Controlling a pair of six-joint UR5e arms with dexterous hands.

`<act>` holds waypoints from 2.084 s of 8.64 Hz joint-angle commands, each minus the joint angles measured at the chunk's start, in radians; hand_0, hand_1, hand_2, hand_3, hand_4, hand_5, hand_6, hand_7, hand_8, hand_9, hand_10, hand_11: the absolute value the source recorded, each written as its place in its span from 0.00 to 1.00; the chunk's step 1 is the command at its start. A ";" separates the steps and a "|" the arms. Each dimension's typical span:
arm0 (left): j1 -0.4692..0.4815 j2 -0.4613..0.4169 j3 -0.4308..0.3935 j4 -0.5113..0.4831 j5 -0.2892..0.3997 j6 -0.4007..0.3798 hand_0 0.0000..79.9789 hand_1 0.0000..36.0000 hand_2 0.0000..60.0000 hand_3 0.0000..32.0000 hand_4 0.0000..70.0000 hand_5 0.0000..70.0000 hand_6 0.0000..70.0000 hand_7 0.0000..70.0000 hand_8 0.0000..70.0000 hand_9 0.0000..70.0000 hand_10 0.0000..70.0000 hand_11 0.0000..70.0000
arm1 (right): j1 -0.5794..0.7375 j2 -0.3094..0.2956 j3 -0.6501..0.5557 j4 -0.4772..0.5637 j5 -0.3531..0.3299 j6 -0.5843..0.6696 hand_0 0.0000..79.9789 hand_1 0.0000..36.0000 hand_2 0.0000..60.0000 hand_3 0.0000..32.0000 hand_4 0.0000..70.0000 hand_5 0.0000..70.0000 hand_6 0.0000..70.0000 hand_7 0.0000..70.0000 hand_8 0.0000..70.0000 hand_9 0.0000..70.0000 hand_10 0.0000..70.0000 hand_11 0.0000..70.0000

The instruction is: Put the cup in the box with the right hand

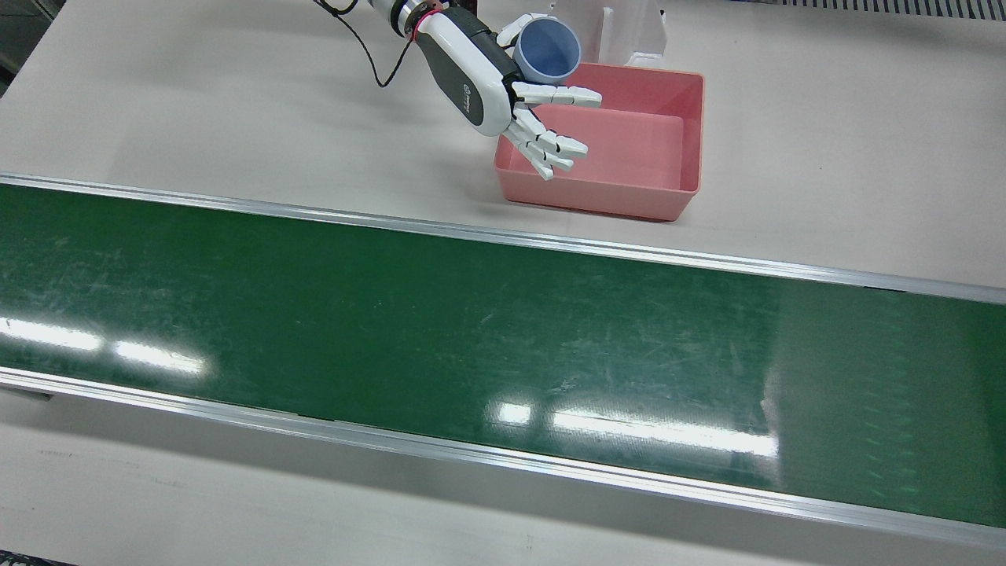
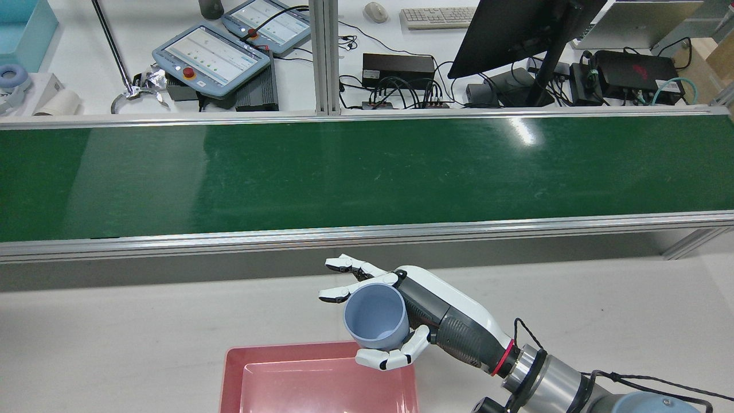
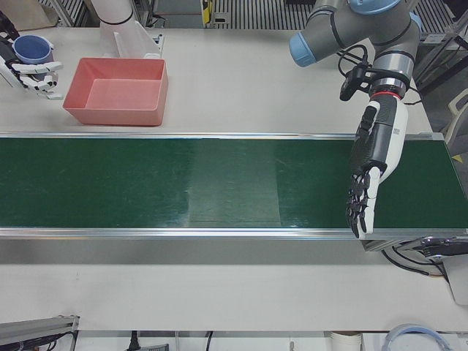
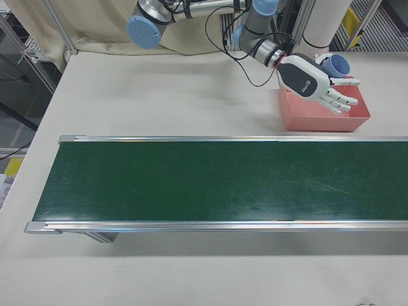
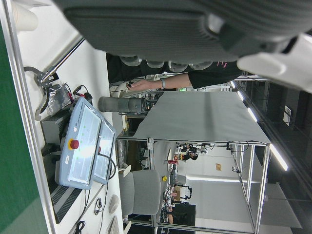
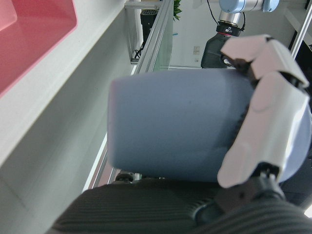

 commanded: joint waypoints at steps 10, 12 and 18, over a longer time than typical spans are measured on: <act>0.000 0.000 -0.001 0.000 0.000 0.000 0.00 0.00 0.00 0.00 0.00 0.00 0.00 0.00 0.00 0.00 0.00 0.00 | 0.377 -0.043 0.027 -0.004 -0.008 0.012 0.50 0.13 0.22 0.00 0.29 0.09 0.36 1.00 0.47 0.84 0.29 0.42; 0.000 0.000 -0.001 0.000 0.000 0.000 0.00 0.00 0.00 0.00 0.00 0.00 0.00 0.00 0.00 0.00 0.00 0.00 | 0.557 -0.144 0.000 -0.006 -0.015 0.082 0.49 0.11 0.19 0.00 0.29 0.09 0.34 1.00 0.45 0.81 0.29 0.43; 0.000 0.000 -0.001 0.000 0.000 0.000 0.00 0.00 0.00 0.00 0.00 0.00 0.00 0.00 0.00 0.00 0.00 0.00 | 1.008 -0.310 -0.252 0.046 -0.122 0.210 0.55 0.14 0.06 0.00 0.20 0.05 0.10 0.34 0.09 0.21 0.11 0.17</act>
